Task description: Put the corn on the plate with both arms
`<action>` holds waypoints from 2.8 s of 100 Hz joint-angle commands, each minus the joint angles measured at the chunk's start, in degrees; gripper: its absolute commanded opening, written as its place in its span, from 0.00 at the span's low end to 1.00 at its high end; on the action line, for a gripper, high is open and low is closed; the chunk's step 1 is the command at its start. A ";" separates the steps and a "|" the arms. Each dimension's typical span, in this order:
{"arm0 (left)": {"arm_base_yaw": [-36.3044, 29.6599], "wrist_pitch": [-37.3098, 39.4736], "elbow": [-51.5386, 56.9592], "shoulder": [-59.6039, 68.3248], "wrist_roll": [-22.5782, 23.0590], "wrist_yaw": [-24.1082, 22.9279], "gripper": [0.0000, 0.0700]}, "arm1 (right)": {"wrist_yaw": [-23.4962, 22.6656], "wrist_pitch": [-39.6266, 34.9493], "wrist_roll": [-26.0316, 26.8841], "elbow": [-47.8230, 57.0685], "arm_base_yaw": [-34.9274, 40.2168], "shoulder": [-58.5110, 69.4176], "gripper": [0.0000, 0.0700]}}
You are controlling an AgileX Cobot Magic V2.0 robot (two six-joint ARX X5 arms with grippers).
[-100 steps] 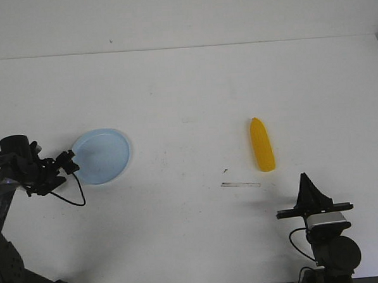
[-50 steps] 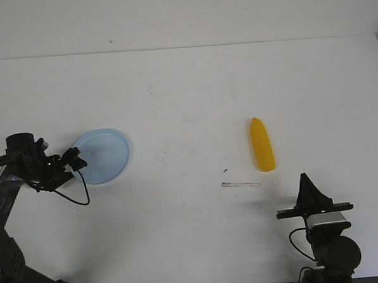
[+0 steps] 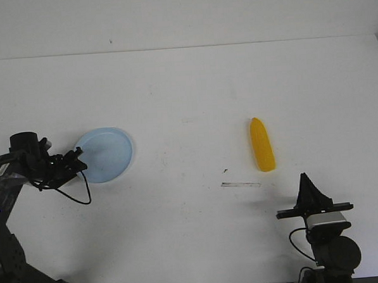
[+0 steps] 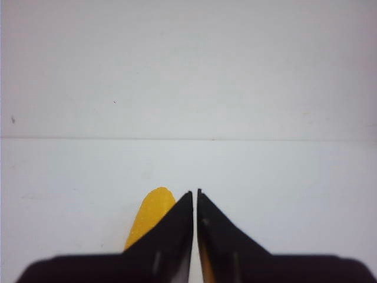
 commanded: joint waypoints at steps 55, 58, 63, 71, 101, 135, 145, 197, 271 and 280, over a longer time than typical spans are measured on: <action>-3.89 0.26 0.52 0.28 -0.28 5.22 0.00 | -0.02 0.57 -0.26 -0.09 0.04 0.07 0.02; -4.37 0.22 0.52 -0.15 -0.28 5.22 0.00 | -0.02 0.57 -0.26 -0.09 0.04 0.07 0.02; -5.29 0.24 0.52 -0.79 -0.50 5.22 0.00 | -0.02 0.57 -0.26 -0.09 0.04 0.07 0.02; -7.54 0.28 0.52 -2.05 -1.57 5.22 0.00 | -0.02 0.57 -0.26 -0.09 0.04 0.07 0.02; -21.97 7.41 0.52 -3.37 -9.38 4.87 0.00 | -0.02 0.57 -0.26 -0.09 0.04 0.07 0.02; -35.58 12.68 0.52 -2.25 -15.58 -2.19 0.00 | -0.02 0.57 -0.26 -0.09 0.04 0.07 0.02; -36.81 13.55 0.52 -1.42 -16.92 -3.32 0.00 | -0.02 0.55 -0.26 -0.09 0.04 0.07 0.02; -38.14 13.86 0.52 2.32 -19.37 -4.07 0.15 | -0.02 0.57 -0.26 -0.09 0.04 0.07 0.02; -37.27 14.27 0.52 -8.46 -9.57 -10.95 0.29 | 0.00 0.57 -0.26 -0.09 0.04 0.07 0.02; -36.68 15.69 0.50 -11.91 -7.02 -12.81 0.28 | -0.02 0.57 -0.26 -0.09 0.04 0.07 0.02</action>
